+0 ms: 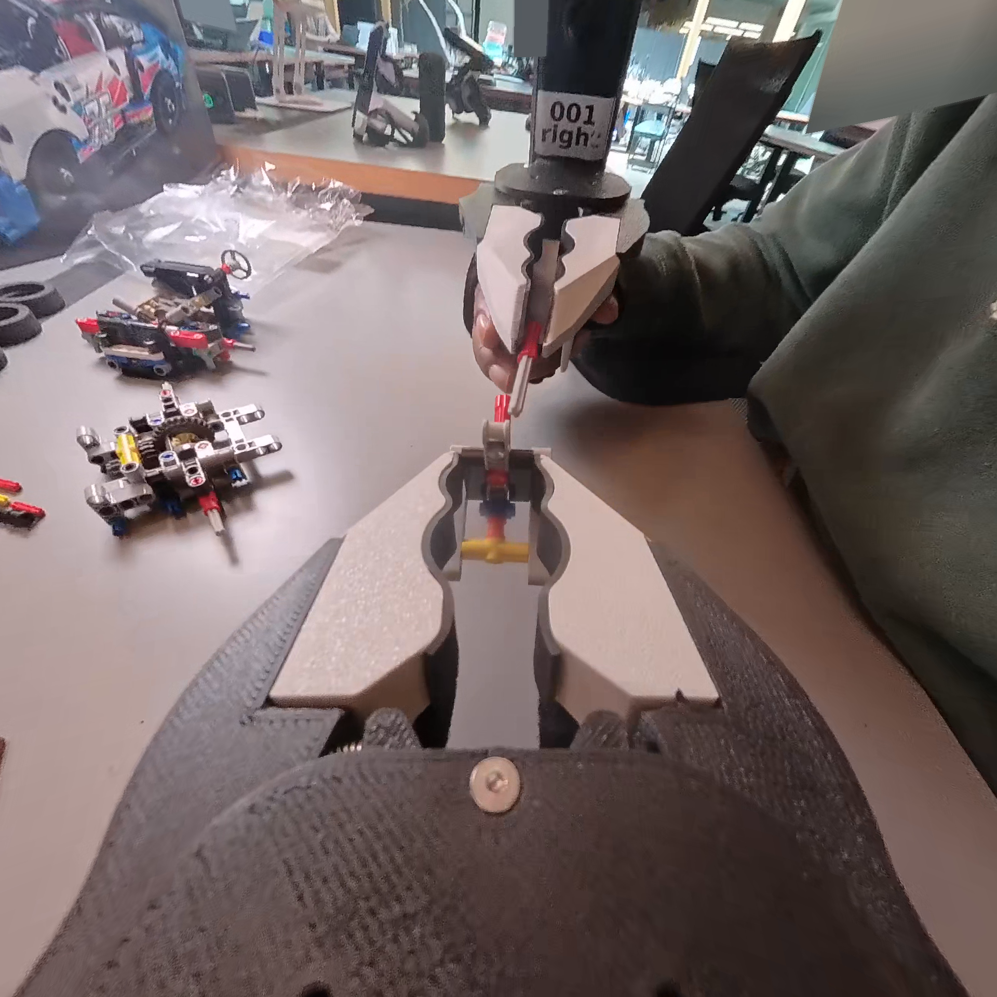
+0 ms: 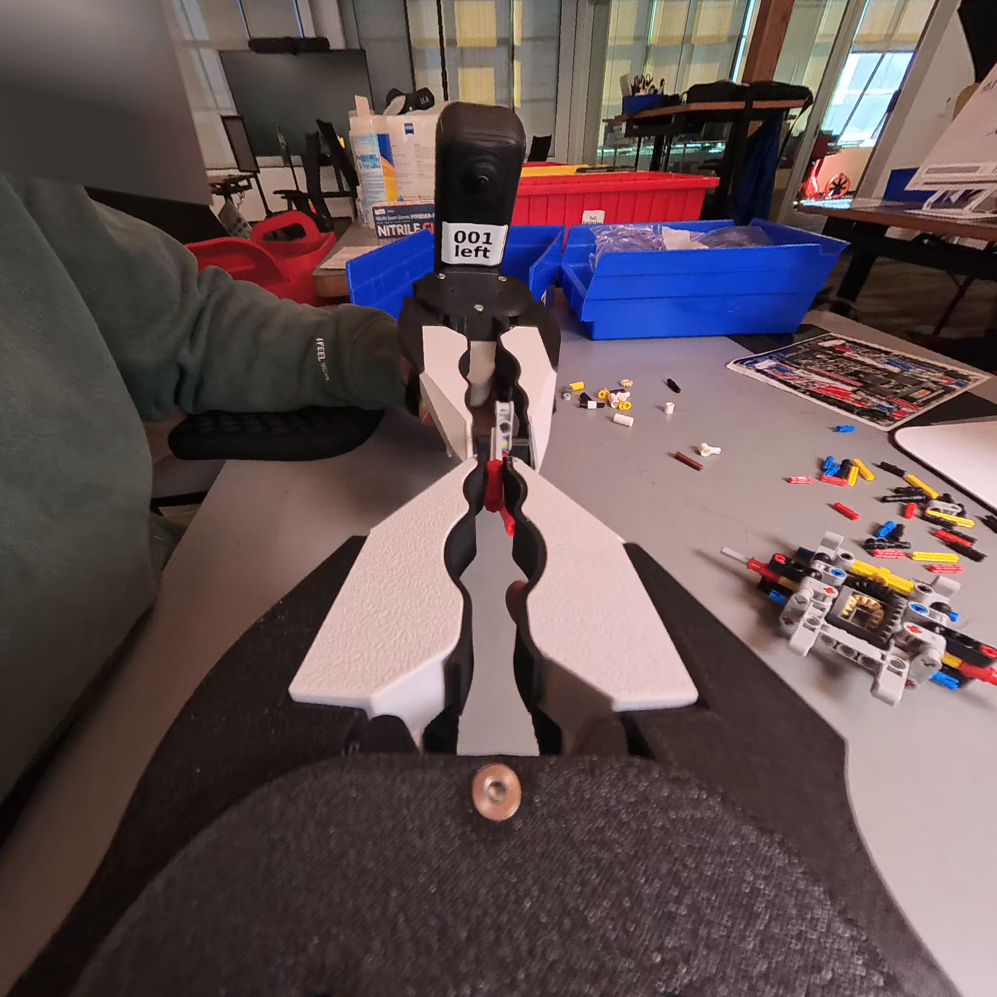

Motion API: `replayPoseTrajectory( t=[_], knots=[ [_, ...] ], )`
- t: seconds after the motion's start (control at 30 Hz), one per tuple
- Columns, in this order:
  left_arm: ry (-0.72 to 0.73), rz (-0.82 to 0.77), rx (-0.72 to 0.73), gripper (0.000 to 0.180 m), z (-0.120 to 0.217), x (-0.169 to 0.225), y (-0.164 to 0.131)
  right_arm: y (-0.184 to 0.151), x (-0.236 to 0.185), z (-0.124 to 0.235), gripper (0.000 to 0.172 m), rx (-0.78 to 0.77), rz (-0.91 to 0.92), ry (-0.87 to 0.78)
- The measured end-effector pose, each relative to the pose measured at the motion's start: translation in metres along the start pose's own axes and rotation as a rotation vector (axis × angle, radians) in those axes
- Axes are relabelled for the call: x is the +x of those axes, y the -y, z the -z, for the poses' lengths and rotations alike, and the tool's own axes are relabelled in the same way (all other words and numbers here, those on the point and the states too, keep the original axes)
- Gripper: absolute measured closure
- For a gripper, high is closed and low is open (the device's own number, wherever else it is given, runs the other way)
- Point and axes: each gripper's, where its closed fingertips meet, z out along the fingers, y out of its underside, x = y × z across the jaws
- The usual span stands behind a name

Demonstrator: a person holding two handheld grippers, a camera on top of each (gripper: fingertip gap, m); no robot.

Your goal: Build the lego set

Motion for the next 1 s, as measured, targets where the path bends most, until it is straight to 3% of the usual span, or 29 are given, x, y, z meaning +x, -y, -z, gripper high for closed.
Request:
replayPoseTrajectory(
  t=[1.0],
  knots=[
    [-0.004, -0.002, -0.184, 0.157, -0.011, 0.007, -0.023, -0.033, -0.003, -0.008, 0.172, -0.114, -0.059, 0.062]
  ],
)
